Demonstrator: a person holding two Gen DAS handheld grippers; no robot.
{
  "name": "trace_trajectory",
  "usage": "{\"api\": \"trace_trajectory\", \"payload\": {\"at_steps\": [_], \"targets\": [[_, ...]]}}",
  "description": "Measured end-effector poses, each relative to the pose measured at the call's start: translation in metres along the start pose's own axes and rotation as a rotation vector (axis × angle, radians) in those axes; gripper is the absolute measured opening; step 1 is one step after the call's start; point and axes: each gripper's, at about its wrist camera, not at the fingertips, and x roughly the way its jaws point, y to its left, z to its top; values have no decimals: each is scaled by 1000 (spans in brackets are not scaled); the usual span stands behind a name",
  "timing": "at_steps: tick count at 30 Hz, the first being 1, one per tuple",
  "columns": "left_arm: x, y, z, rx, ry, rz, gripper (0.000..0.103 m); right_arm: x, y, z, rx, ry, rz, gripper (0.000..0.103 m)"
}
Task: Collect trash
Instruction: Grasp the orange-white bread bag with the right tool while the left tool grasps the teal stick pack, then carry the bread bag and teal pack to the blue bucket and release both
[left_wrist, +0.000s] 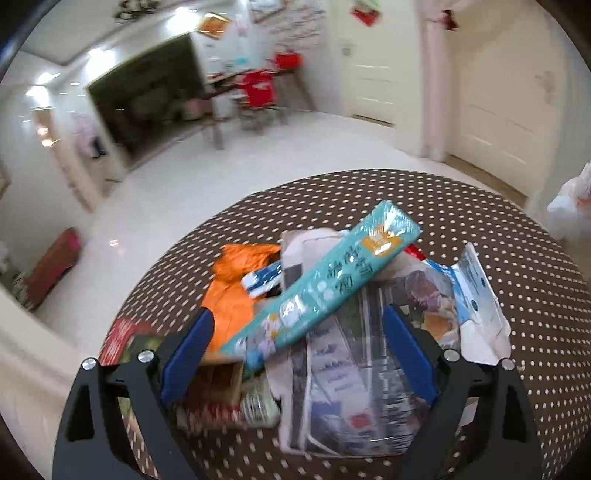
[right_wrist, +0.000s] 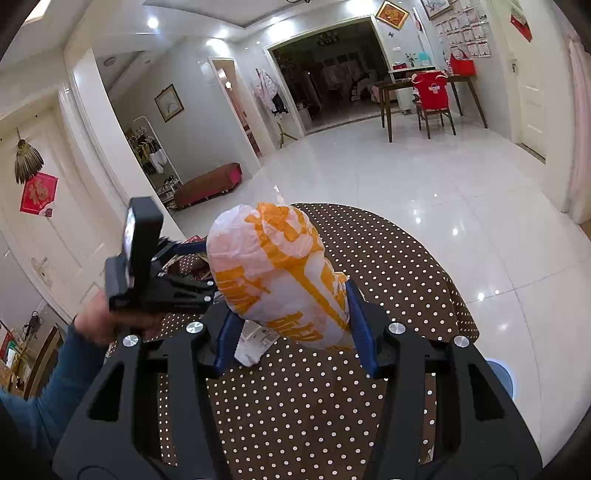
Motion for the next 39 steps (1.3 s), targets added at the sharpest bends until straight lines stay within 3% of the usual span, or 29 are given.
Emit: {"api": "trace_trajectory", "payload": {"at_steps": [2, 4, 9, 10, 12, 15, 17, 18, 20, 21, 22, 26, 28, 29, 30, 31, 33, 36, 39], "targets": [[6, 8, 4, 4, 20, -85, 78, 0, 2, 1, 0, -2, -4, 52], [7, 11, 7, 8, 16, -169, 43, 1, 4, 3, -1, -5, -5, 52], [4, 0, 3, 53, -3, -154, 21, 5, 7, 7, -5, -5, -4, 52], [2, -3, 2, 60, -8, -147, 1, 6, 8, 7, -5, -4, -4, 52], [-6, -6, 1, 44, -21, -158, 0, 5, 8, 6, -6, -6, -3, 52], [-9, -14, -6, 43, -25, -111, 0, 2, 7, 5, -6, -13, -3, 52], [-15, -18, -8, 56, -50, -35, 0, -2, 8, 2, -6, -17, -5, 52], [-17, -19, -8, 54, -71, 20, 6, -4, 8, 1, -7, -19, -6, 52], [-20, -14, -7, 26, -81, 41, 61, -8, 8, 0, -9, -20, -10, 52], [-22, -14, -6, 27, -101, 46, 99, -10, 8, -1, -9, -21, -12, 52], [-24, -16, -5, 43, -114, 40, 99, -11, 8, -1, -9, -21, -14, 52], [-2, -16, 1, 127, -18, 34, 99, -16, 3, -2, 1, -26, -29, 52], [9, -7, 3, 86, 10, -35, 96, -18, 1, -2, 8, -30, -33, 52], [11, -3, 5, 56, 18, -90, 89, -19, 1, -2, 8, -31, -35, 52], [15, 2, 6, 24, 31, -183, 70, -19, 1, -2, 6, -30, -38, 52], [17, 4, 7, -1, 29, -227, 60, -19, 0, -1, 7, -29, -40, 52], [18, 6, 5, -10, 28, -228, 53, -20, 0, -3, 9, -29, -42, 52], [15, 11, 0, -26, 21, -225, 26, -20, 2, -3, 10, -31, -40, 52], [8, 8, -10, -34, 14, -188, 25, -20, 3, -3, 9, -29, -37, 52]]}}
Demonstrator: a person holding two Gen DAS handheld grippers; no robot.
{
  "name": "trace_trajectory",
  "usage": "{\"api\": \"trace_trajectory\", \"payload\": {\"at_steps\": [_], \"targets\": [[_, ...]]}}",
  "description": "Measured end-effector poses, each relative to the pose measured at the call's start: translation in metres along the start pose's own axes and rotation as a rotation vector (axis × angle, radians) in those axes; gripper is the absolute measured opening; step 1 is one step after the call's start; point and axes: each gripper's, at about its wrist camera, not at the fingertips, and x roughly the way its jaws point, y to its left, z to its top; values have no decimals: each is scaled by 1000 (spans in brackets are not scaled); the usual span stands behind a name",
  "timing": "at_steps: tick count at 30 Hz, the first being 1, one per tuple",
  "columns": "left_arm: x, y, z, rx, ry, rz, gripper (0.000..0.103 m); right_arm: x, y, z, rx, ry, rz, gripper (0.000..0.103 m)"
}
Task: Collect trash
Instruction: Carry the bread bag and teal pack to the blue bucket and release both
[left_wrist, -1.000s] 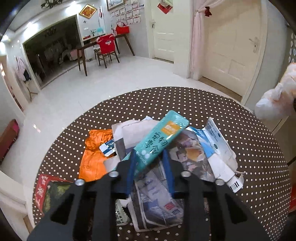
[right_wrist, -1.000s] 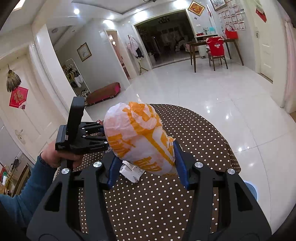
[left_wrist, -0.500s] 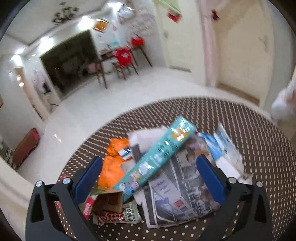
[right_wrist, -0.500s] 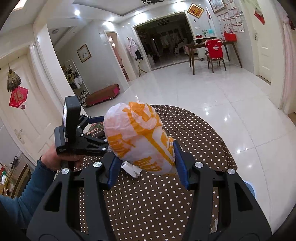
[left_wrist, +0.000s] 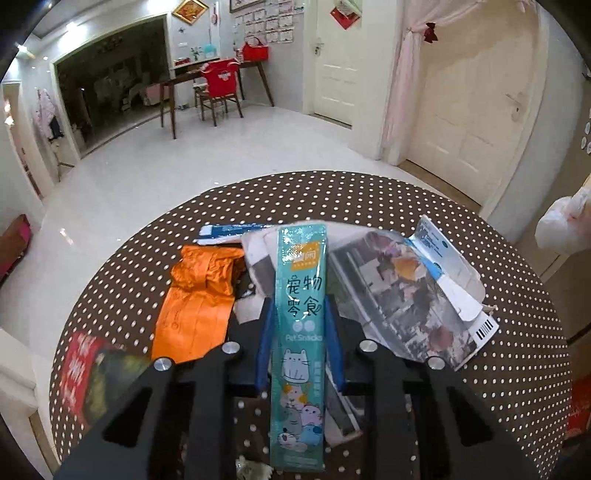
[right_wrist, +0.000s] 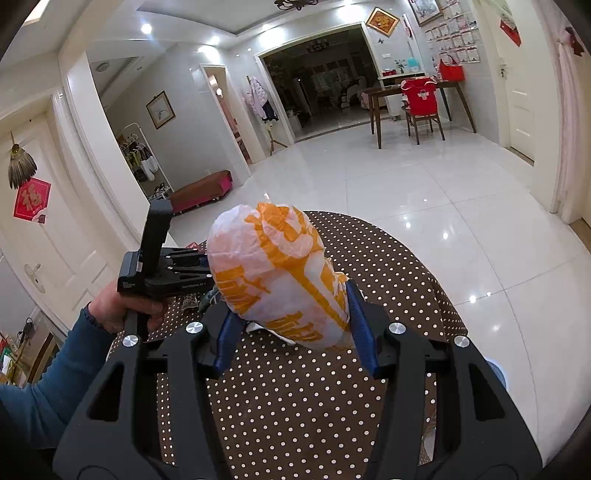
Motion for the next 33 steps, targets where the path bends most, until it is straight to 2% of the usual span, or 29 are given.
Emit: {"api": "trace_trajectory", "payload": {"at_steps": [6, 12, 18, 21, 25, 30, 33], "targets": [[-32, -18, -14, -16, -48, 38, 25, -5, -2, 0, 6, -7, 5, 52], [-69, -43, -16, -56, -128, 40, 25, -15, -6, -4, 14, -26, -3, 52], [-99, -88, 1, -82, -225, -36, 25, -31, -22, -7, 58, -60, -37, 52], [-103, -114, 14, -102, -261, -105, 25, -44, -46, -10, 107, -74, -66, 52], [-96, -156, 28, -113, -280, -203, 25, -54, -104, -25, 238, -66, -119, 52], [-60, -203, 47, -95, -245, -282, 25, -48, -179, -51, 411, -17, -191, 52], [-37, -227, 57, -94, -213, -319, 25, -31, -224, -77, 501, 62, -250, 52]]}}
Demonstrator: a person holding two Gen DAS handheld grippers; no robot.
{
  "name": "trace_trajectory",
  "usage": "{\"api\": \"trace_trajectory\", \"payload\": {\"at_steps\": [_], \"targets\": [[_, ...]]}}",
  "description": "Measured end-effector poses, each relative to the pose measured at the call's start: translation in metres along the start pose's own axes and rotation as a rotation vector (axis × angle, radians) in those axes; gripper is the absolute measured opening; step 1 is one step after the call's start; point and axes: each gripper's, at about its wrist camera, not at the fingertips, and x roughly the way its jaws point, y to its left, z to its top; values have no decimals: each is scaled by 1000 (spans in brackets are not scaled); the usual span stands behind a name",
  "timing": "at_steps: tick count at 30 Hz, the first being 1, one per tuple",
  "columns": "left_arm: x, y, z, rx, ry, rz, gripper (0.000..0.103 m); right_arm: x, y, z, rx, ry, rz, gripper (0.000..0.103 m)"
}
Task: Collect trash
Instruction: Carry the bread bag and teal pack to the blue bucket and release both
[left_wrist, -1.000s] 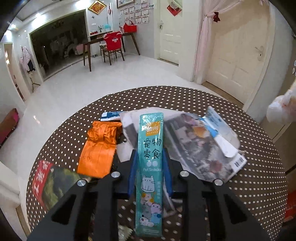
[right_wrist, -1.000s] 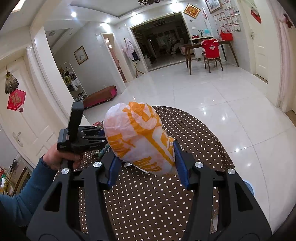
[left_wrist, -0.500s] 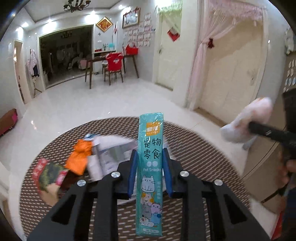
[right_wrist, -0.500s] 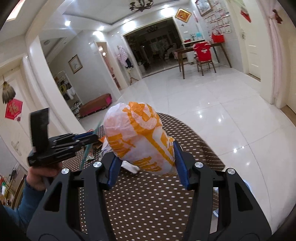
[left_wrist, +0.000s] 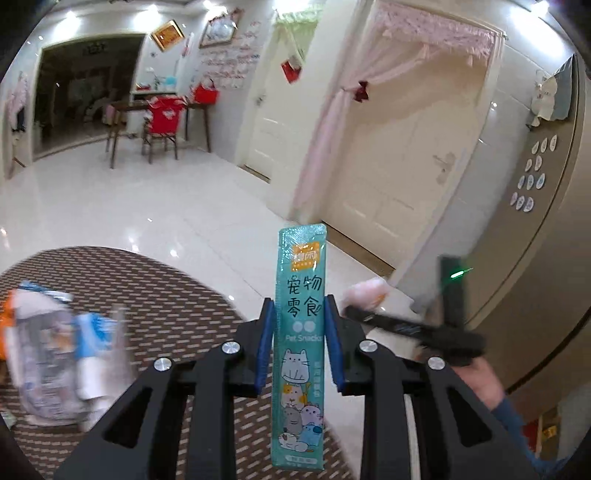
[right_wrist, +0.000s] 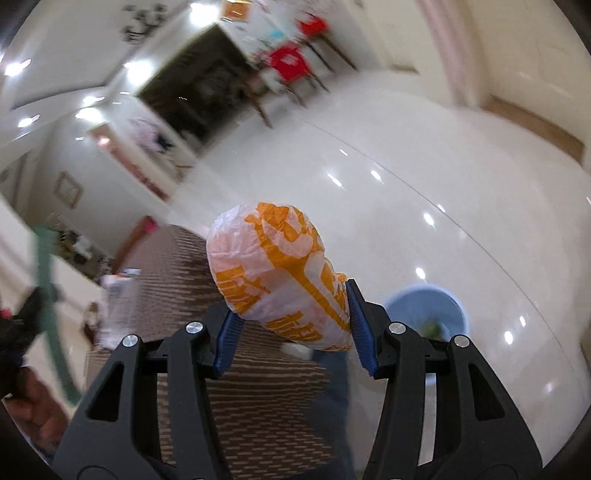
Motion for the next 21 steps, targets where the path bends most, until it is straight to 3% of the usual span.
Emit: {"api": "trace_trajectory", "payload": {"at_steps": [5, 7, 9, 21], "targets": [[63, -18, 10, -21, 68, -44, 25, 45, -53, -4, 110, 107, -24, 59], [86, -25, 14, -26, 103, -57, 25, 58, -66, -3, 147, 137, -17, 74], [113, -31, 16, -27, 145, -62, 25, 61, -79, 0, 175, 138, -26, 79], [246, -44, 9, 8, 414, -29, 27, -11, -102, 35, 212, -55, 18, 84]]}}
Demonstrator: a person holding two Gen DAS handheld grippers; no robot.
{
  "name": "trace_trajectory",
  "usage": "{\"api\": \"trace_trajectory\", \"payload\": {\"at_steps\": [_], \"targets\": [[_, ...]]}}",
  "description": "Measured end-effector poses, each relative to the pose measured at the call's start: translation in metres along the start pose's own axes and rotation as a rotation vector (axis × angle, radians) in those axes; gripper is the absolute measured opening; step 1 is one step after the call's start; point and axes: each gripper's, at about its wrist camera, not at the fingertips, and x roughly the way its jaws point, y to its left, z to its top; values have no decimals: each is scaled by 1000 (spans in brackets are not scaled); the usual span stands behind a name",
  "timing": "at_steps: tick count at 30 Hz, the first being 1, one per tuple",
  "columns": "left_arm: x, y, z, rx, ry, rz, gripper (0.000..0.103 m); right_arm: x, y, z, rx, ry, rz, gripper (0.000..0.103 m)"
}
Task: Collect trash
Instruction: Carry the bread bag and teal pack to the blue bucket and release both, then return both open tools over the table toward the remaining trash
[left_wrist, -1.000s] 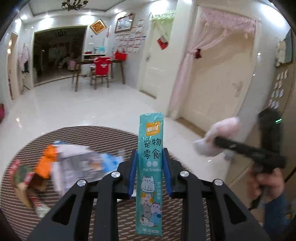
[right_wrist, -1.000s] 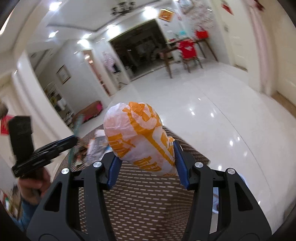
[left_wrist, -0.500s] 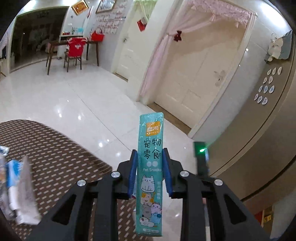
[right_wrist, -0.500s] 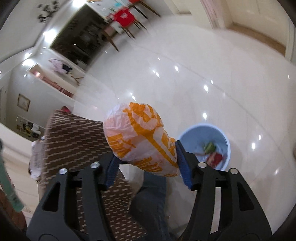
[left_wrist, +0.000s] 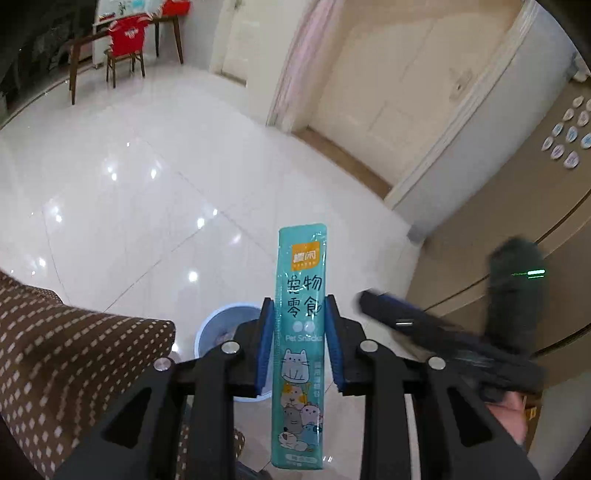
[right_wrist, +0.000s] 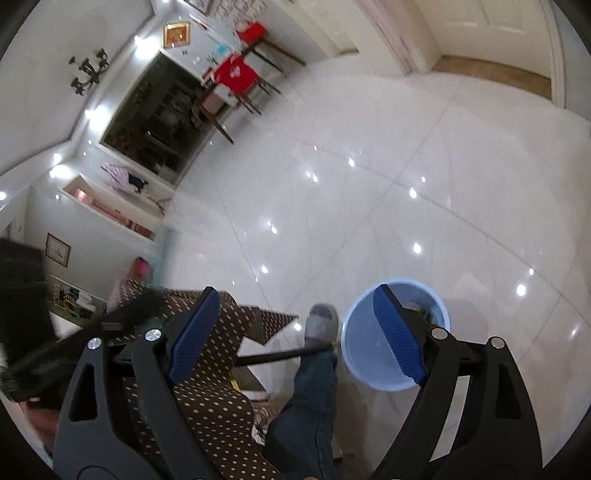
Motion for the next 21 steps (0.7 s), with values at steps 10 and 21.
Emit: {"api": "trace_trajectory", "payload": {"at_steps": [10, 21], "targets": [[30, 9, 11, 3, 108, 154, 87, -26, 16, 12, -27, -67, 26, 94], [-47, 13, -13, -23, -63, 224, 92, -37, 44, -4, -73, -112, -47, 97]]}}
